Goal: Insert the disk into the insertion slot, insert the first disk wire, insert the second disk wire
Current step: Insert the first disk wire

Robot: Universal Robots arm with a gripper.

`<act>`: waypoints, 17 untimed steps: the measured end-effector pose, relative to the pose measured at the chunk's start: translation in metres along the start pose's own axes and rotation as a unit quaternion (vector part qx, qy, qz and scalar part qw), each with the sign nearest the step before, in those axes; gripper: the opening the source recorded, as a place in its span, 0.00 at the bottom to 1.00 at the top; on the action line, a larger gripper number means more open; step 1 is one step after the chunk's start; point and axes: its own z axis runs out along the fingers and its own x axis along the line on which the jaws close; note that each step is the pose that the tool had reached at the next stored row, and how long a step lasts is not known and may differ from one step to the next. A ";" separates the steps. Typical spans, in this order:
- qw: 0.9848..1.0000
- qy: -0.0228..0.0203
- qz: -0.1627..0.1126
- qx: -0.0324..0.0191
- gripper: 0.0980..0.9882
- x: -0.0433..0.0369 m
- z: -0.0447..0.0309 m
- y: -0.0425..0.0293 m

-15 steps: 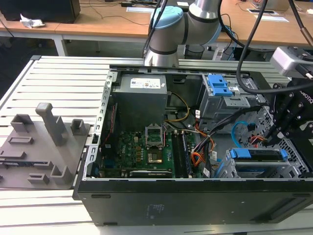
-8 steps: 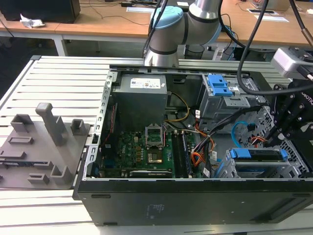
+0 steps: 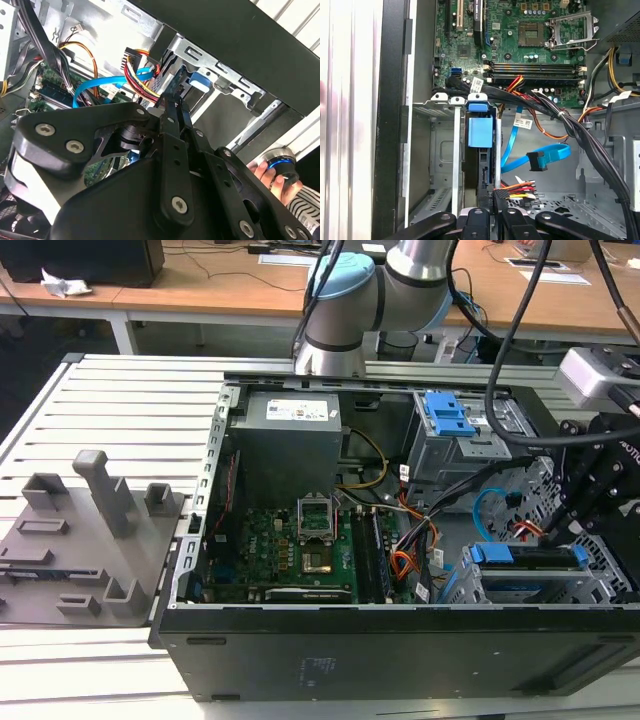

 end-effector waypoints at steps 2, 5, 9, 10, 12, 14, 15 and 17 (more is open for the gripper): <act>1.000 0.000 0.000 0.000 0.07 0.0007 0.0005 0.0000; 1.000 0.000 0.000 0.000 0.07 0.0008 0.0015 -0.0001; 1.000 0.000 0.000 0.000 0.07 0.0007 0.0034 -0.0003; 1.000 0.000 0.000 0.000 0.07 0.0008 0.0045 -0.0006; 1.000 0.000 0.000 0.000 0.07 0.0009 0.0070 -0.0016; 1.000 0.000 0.000 0.000 0.07 0.0011 0.0089 -0.0025; 1.000 0.000 0.000 0.000 0.07 0.0012 0.0102 -0.0031; 1.000 0.000 0.000 0.000 0.07 0.0014 0.0113 -0.0036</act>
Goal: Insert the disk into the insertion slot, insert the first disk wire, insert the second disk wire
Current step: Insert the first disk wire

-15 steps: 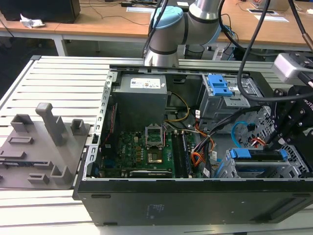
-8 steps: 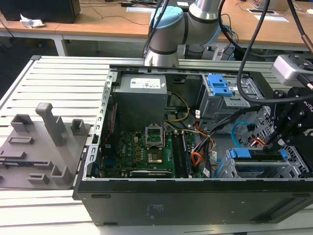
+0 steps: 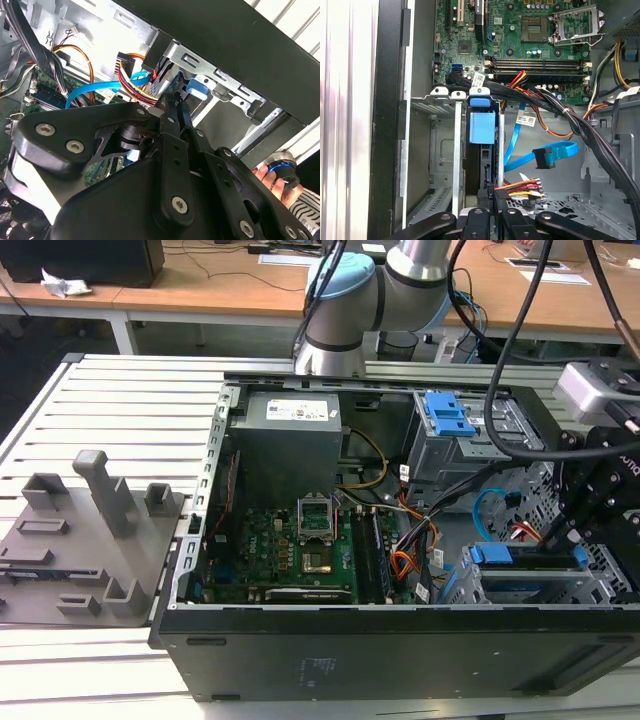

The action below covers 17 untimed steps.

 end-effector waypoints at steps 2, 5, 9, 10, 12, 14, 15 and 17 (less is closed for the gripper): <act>1.000 0.000 0.000 0.000 0.07 0.0000 0.0008 -0.0002; 1.000 -0.002 0.000 0.000 0.09 -0.0001 0.0026 -0.0001; 1.000 0.000 0.000 0.000 0.16 0.0000 0.0011 -0.0002; 1.000 0.000 0.000 0.000 0.16 0.0000 -0.0002 -0.0001; 1.000 0.000 0.000 0.000 0.16 0.0003 -0.0062 0.0004; 1.000 0.000 0.000 0.000 0.16 0.0009 -0.0209 0.0015; 1.000 0.000 0.000 0.000 0.16 0.0011 -0.0255 0.0019; 1.000 0.000 0.000 0.000 0.16 0.0015 -0.0389 0.0029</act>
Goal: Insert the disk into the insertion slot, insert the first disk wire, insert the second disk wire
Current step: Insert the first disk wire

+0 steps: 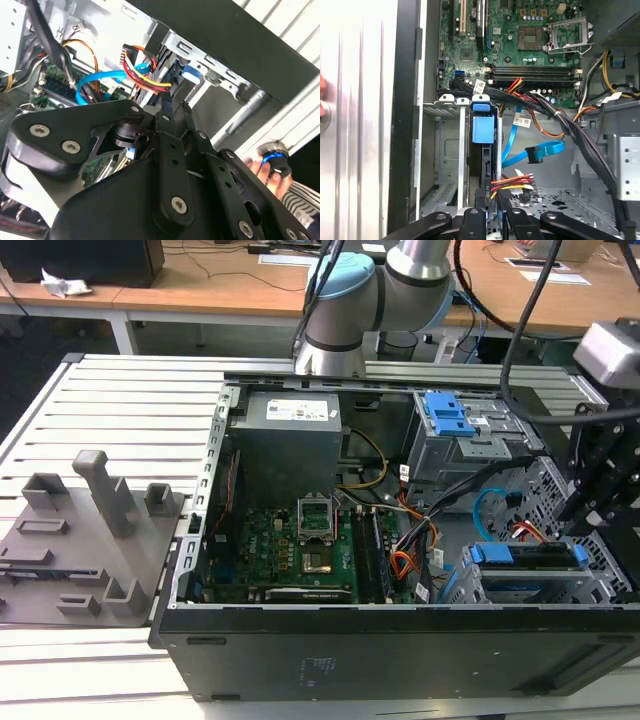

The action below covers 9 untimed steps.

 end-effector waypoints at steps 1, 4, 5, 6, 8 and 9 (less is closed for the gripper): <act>1.000 0.000 0.000 0.000 0.16 0.0001 -0.0024 0.0002; 1.000 0.000 0.000 0.000 0.16 0.0001 -0.0029 0.0002; 1.000 0.000 0.000 0.000 0.16 0.0001 -0.0031 0.0002; 1.000 0.000 0.000 0.000 0.16 0.0001 -0.0031 0.0002; 1.000 0.000 0.000 0.000 0.07 0.0002 -0.0032 0.0002; 1.000 0.000 0.000 0.000 0.01 0.0002 -0.0032 0.0002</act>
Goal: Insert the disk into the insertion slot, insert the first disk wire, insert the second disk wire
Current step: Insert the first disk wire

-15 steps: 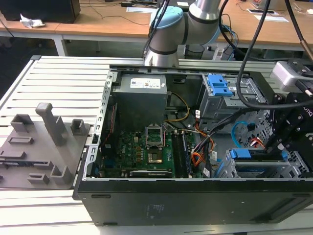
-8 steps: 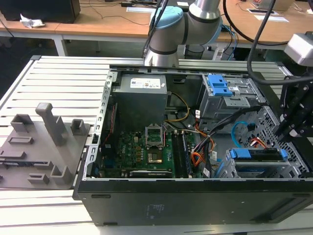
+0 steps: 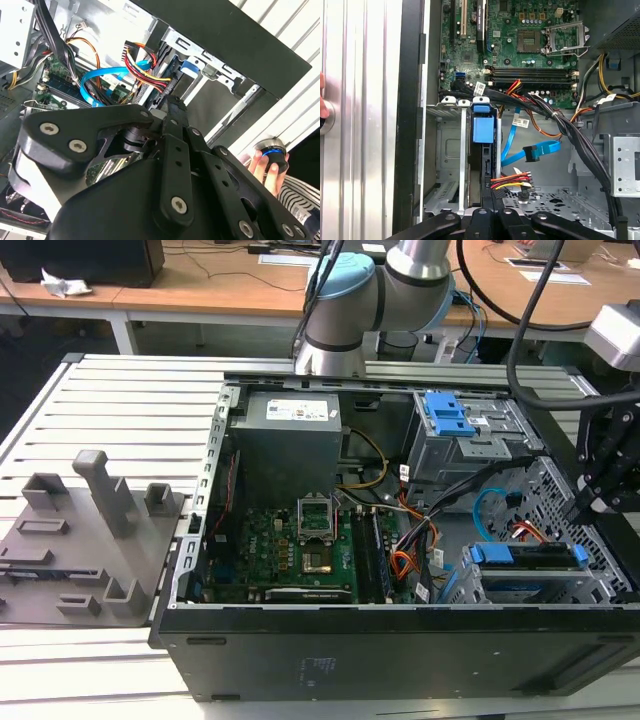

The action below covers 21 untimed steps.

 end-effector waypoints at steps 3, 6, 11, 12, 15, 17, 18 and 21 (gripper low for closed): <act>1.000 0.000 0.000 0.000 0.01 0.0000 -0.0001 0.0000; 1.000 0.000 0.000 0.000 0.01 0.0000 -0.0002 0.0000; 1.000 0.000 0.000 0.000 0.01 0.0000 0.0048 0.0077; 1.000 0.000 0.000 0.000 0.01 -0.0001 0.0075 0.0080; 1.000 0.000 0.000 0.000 0.01 -0.0004 0.0155 0.0106; 1.000 0.000 0.000 0.000 0.01 -0.0004 0.0173 0.0146; 1.000 0.000 0.000 0.000 0.01 -0.0003 0.0184 0.0168; 1.000 0.000 0.000 0.000 0.01 -0.0003 0.0193 0.0182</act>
